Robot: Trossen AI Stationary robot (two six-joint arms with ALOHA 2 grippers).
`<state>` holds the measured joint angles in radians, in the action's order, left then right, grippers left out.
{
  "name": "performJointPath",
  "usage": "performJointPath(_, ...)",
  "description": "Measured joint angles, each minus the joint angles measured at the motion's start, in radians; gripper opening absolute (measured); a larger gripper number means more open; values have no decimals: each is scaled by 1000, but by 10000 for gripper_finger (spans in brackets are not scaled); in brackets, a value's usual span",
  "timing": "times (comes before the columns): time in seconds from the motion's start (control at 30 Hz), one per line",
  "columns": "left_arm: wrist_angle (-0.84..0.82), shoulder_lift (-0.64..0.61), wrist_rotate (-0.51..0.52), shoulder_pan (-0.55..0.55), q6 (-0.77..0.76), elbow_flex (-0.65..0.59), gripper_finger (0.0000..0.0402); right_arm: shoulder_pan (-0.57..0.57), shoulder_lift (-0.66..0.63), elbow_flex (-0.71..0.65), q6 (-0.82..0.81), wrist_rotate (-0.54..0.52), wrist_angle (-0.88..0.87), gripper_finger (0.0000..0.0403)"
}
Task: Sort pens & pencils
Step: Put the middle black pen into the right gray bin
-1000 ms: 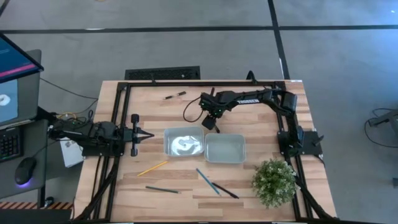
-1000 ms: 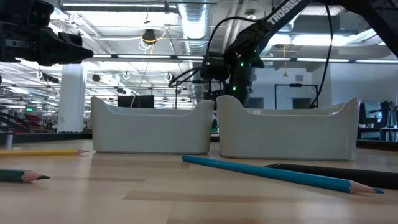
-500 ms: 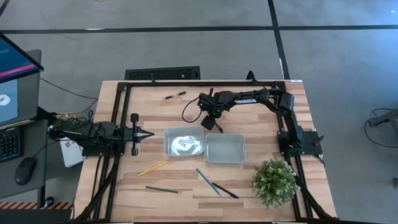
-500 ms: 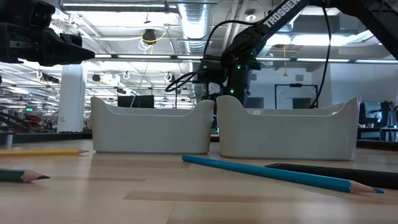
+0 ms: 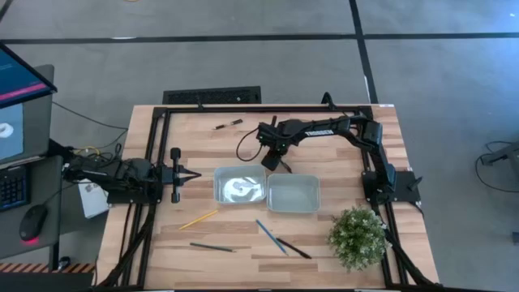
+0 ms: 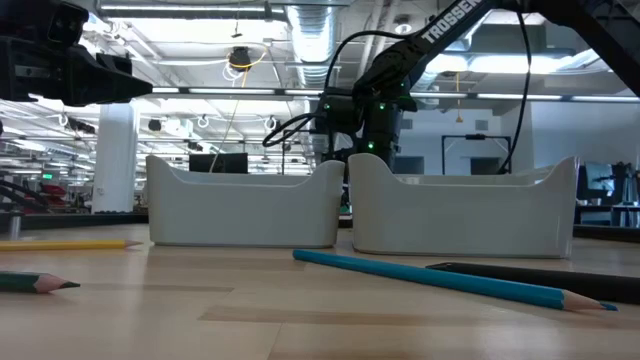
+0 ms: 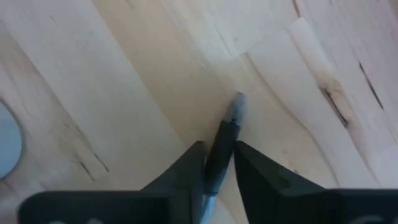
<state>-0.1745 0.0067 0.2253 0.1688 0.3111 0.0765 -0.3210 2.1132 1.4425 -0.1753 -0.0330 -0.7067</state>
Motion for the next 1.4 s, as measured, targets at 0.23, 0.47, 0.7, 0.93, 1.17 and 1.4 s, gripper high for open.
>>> performJointPath(0.23, 0, 0, 0, 0, 0, 0, 0, 0, 0, 0, 0, -3, -1, 64)
performJointPath(0.47, 0, 0, 0, 0, 0, 0, 0, 0, 0, -1, 0, -5, -2, 63)
performJointPath(0.7, 0, 0, 0, 0, 0, 0, 0, 0, -6, -2, 1, -5, -2, 63)
performJointPath(0.93, 0, 0, 0, 0, 0, 0, 0, 0, 2, 51, 27, -50, -92, 63)
performJointPath(1.17, 0, 0, 0, 0, 0, 0, 0, -4, 0, 149, 54, -160, -231, 63)
performJointPath(1.4, 0, 0, 0, 0, 0, 0, 0, -1, -2, 261, 67, -158, -364, 63)
